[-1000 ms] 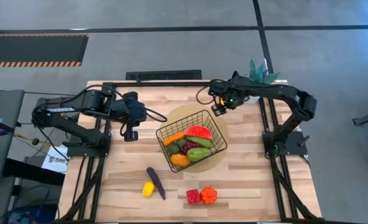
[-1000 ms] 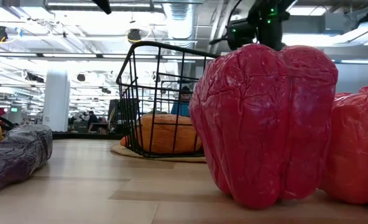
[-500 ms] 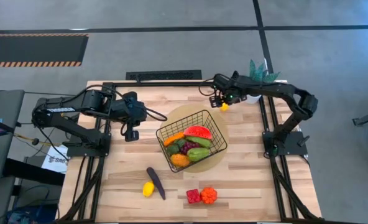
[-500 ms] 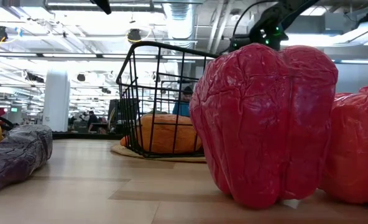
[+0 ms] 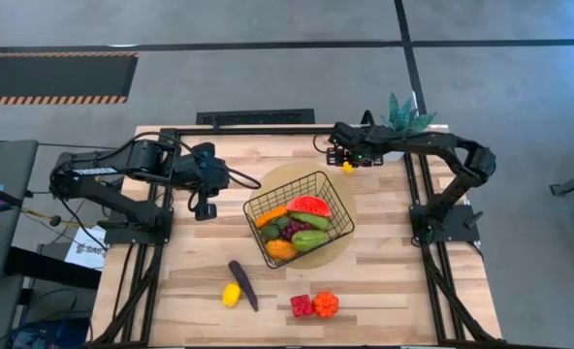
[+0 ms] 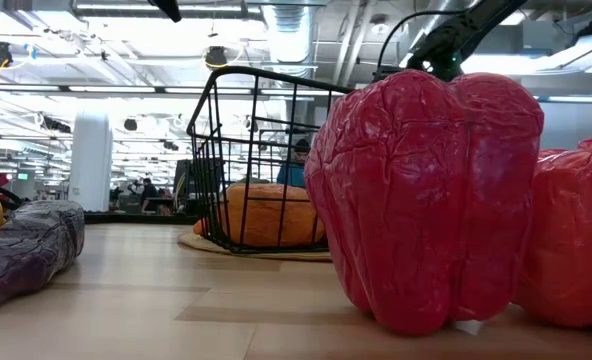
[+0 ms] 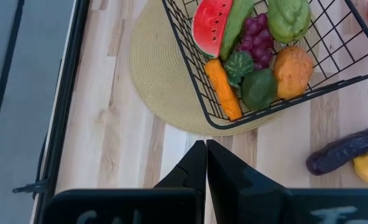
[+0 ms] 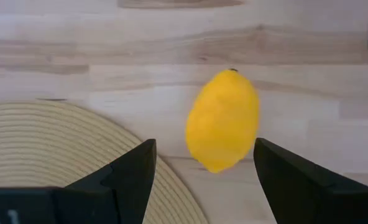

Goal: Build produce basket
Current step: Put the top yellow lemon into the wire basket

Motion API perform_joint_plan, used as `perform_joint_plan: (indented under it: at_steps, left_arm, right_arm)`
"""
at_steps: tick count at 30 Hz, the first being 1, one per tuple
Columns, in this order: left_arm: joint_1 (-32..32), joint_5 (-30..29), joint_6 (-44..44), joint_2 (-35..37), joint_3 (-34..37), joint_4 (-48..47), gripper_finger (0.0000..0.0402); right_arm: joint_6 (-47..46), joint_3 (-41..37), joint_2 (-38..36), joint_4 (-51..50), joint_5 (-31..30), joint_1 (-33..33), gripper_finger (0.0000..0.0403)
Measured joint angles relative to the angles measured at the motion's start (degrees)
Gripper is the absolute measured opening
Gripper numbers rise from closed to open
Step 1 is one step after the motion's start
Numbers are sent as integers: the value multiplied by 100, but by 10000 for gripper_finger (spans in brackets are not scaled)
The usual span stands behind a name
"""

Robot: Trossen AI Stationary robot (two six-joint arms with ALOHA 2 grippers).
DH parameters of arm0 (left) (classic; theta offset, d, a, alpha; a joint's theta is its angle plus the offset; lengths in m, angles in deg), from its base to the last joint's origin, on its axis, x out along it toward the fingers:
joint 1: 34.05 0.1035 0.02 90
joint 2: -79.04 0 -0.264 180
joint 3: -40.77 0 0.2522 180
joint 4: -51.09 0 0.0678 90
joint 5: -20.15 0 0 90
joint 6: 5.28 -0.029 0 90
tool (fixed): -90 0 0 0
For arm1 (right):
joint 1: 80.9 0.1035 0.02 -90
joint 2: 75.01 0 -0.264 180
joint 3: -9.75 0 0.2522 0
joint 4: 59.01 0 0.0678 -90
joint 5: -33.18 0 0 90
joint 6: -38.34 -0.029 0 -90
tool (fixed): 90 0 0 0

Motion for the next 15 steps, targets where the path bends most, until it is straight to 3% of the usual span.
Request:
perform_joint_plan:
  at_steps: [15]
  left_arm:
    - [1,39,-23,0,0,-30,0]
  right_arm:
    - [160,-17,1041,242,370,-53,284]
